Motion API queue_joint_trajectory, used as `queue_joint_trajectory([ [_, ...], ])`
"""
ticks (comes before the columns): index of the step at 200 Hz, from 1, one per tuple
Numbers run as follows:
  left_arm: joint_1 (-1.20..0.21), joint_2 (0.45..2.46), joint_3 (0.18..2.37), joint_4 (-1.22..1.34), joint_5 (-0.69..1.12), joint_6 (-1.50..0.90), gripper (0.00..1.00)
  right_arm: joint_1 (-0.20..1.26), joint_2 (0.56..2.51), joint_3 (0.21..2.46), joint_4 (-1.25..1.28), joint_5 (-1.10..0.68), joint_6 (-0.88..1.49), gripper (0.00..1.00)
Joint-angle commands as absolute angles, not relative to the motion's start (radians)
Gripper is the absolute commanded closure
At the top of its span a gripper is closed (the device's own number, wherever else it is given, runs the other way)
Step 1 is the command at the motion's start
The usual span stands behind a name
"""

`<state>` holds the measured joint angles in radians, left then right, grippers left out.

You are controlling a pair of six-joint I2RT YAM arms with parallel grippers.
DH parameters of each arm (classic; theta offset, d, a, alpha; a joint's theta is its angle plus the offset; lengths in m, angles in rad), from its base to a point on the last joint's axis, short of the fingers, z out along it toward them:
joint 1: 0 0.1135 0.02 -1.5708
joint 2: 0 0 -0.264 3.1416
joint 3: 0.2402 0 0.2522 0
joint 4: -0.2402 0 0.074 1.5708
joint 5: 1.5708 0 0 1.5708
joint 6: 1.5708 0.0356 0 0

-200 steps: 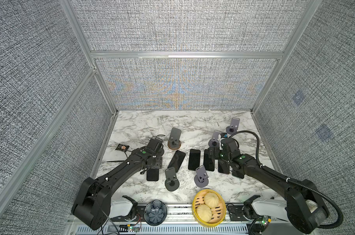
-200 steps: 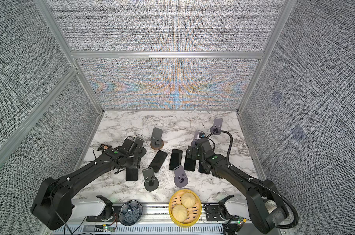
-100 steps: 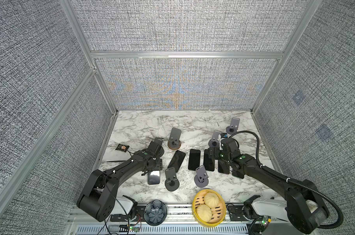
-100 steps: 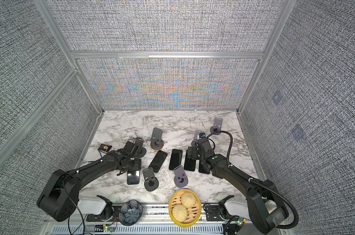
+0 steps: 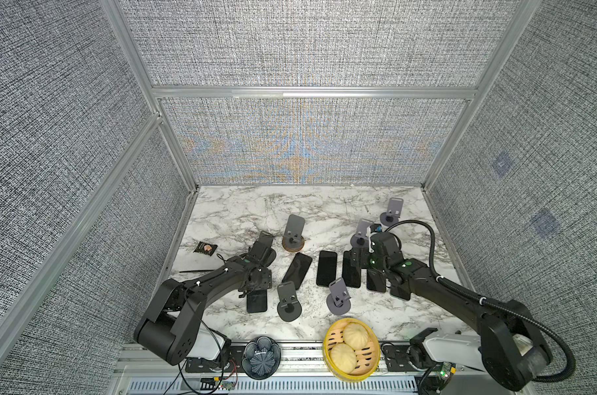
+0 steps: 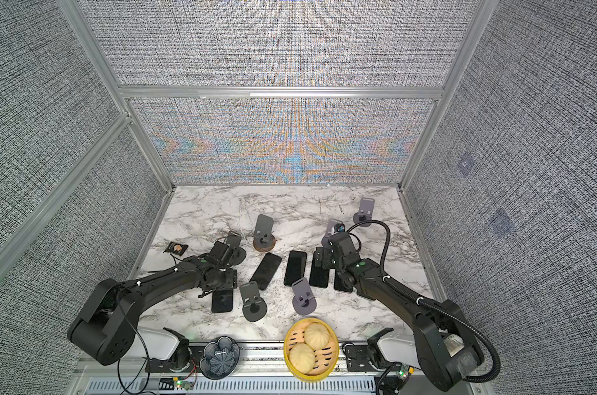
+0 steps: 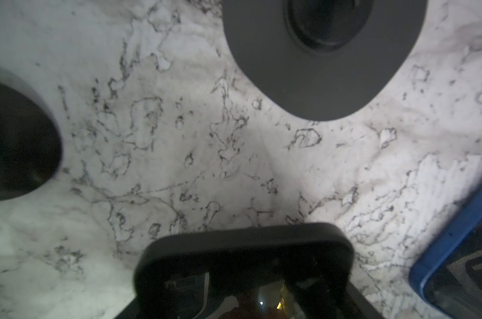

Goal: Remove the phone from the phone stand
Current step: Place the phone at the middle-left of the table.

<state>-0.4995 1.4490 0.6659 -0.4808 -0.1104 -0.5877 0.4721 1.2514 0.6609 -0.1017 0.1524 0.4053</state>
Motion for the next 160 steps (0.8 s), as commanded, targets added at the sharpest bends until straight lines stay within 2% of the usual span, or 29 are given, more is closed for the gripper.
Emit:
queue_joint_trajectory([
  [1, -0.497, 1.477, 0.661, -0.476, -0.08, -0.604, 0.32, 0.472, 1.249, 0.67, -0.098, 0.155, 0.407, 0.01],
  [81, -0.497, 1.493, 0.674, -0.496, -0.081, -0.601, 0.25, 0.472, 1.243, 0.67, -0.1, 0.153, 0.407, 0.01],
  [160, -0.497, 1.512, 0.685, -0.508, -0.075, -0.598, 0.22, 0.472, 1.233, 0.668, -0.1, 0.15, 0.408, 0.01],
])
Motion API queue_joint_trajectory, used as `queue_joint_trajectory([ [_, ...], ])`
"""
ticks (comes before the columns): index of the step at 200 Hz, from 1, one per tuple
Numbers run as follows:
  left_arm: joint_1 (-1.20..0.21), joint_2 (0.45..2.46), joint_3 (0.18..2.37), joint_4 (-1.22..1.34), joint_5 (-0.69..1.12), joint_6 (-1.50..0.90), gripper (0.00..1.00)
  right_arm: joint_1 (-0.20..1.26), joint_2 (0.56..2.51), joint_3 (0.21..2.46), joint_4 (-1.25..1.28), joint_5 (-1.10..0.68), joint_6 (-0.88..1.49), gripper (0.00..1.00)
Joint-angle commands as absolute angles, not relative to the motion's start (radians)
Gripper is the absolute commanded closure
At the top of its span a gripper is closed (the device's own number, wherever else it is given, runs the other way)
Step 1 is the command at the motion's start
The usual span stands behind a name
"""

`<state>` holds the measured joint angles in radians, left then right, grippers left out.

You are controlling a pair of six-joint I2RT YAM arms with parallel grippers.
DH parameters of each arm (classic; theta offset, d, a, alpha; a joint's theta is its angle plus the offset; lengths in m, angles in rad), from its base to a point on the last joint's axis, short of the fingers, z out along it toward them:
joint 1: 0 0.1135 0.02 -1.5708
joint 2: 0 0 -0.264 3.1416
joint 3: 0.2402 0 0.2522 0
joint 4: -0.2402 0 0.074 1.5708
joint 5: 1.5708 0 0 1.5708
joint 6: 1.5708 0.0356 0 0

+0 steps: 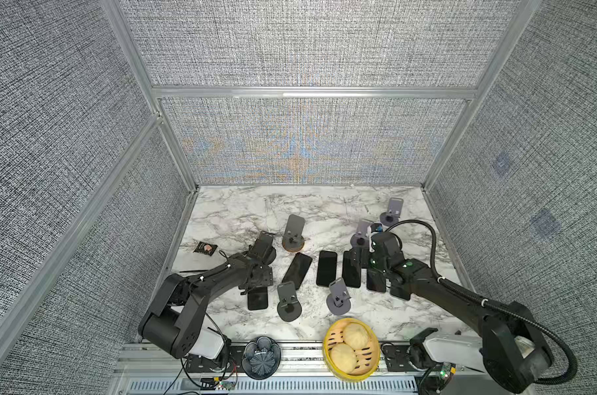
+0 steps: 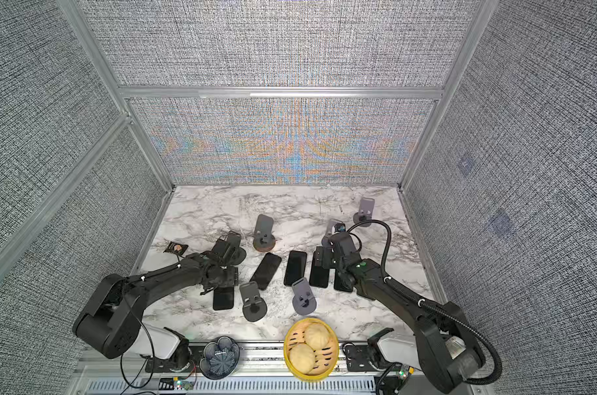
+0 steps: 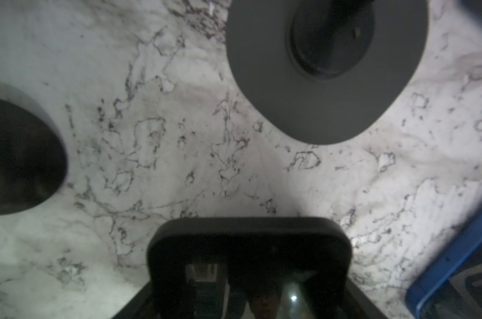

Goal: Remove the phone from the phone stand
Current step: Place the phone at the middle-left of the table.

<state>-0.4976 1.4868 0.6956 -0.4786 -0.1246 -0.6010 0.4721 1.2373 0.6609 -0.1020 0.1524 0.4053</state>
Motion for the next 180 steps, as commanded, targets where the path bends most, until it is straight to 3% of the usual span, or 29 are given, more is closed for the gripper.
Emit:
queue_joint_trajectory([
  [1, -0.497, 1.512, 0.685, -0.509, -0.074, -0.598, 0.22, 0.472, 1.233, 0.668, -0.1, 0.15, 0.407, 0.01],
  [119, -0.497, 1.5, 0.7, -0.533, -0.073, -0.594, 0.22, 0.472, 1.232, 0.669, -0.1, 0.15, 0.408, 0.01],
  [180, -0.497, 1.301, 0.768, -0.641, -0.101, -0.579, 0.14, 0.472, 1.224, 0.67, -0.105, 0.159, 0.401, 0.01],
])
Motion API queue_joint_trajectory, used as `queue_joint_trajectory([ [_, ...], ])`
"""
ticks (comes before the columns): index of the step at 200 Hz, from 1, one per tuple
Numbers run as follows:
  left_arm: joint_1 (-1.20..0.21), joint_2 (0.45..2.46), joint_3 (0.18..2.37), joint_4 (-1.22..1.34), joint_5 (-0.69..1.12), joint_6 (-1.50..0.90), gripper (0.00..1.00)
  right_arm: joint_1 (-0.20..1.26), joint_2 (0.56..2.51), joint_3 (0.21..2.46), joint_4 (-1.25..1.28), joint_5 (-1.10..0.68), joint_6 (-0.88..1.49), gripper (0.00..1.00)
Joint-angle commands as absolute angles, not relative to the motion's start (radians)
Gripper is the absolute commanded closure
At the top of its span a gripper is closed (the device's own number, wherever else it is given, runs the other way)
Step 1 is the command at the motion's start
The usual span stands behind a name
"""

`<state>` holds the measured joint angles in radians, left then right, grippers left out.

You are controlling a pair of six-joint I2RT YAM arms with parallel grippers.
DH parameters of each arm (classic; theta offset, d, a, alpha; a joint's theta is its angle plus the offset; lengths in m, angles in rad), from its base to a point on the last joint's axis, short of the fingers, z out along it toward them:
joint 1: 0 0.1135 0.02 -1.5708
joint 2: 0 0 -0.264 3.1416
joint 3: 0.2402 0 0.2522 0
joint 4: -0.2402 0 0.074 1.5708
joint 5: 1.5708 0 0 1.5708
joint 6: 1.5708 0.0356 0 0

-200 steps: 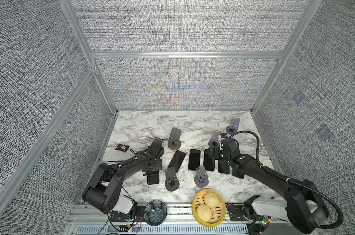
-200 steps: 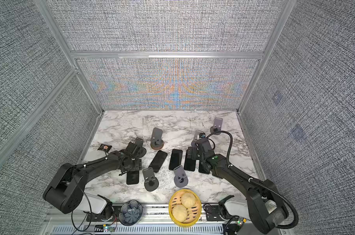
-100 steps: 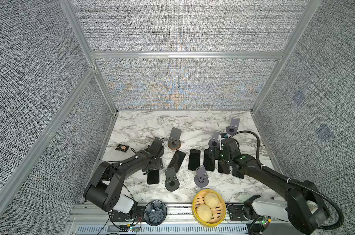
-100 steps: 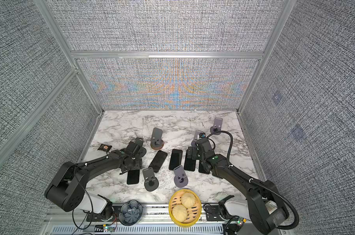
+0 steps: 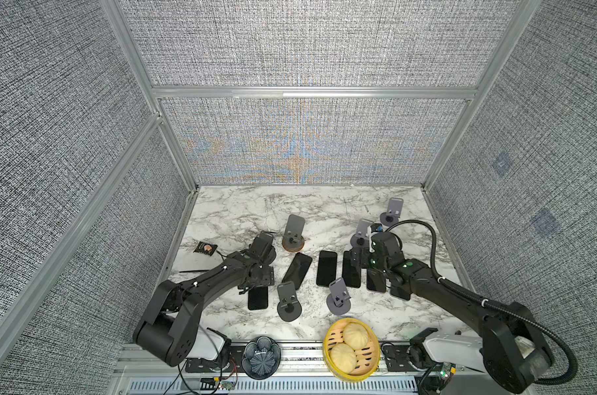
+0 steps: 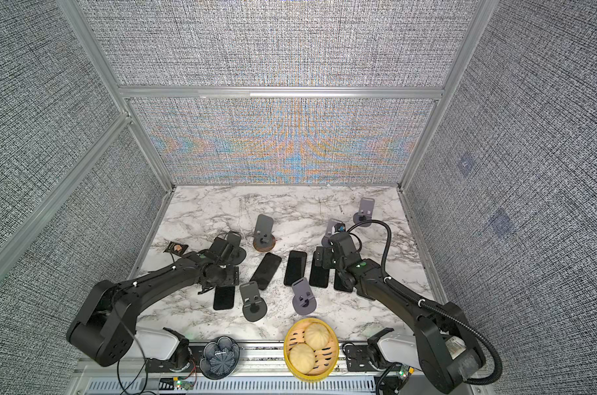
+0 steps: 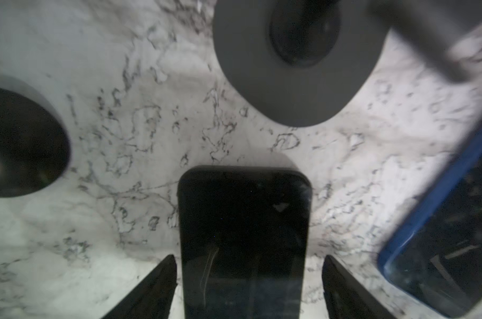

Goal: Remove the phone from the phone stand
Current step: Place the phone at the middle-left of the table.

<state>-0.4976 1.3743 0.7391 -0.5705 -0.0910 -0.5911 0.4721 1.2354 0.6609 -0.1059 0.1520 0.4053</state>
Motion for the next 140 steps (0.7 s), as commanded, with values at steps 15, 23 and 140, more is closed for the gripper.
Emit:
queue_joint_trajectory([
  [15, -0.497, 1.232, 0.797, -0.678, -0.129, -0.572, 0.13, 0.472, 1.207, 0.663, -0.105, 0.177, 0.394, 0.01],
  [23, -0.497, 1.196, 0.815, -0.699, -0.15, -0.569, 0.12, 0.471, 1.197, 0.663, -0.1, 0.187, 0.392, 0.01],
  [140, -0.493, 0.92, 0.659, -0.218, -0.566, -0.166, 0.01, 0.428, 0.925, 0.399, 0.214, 0.489, 0.101, 0.01],
])
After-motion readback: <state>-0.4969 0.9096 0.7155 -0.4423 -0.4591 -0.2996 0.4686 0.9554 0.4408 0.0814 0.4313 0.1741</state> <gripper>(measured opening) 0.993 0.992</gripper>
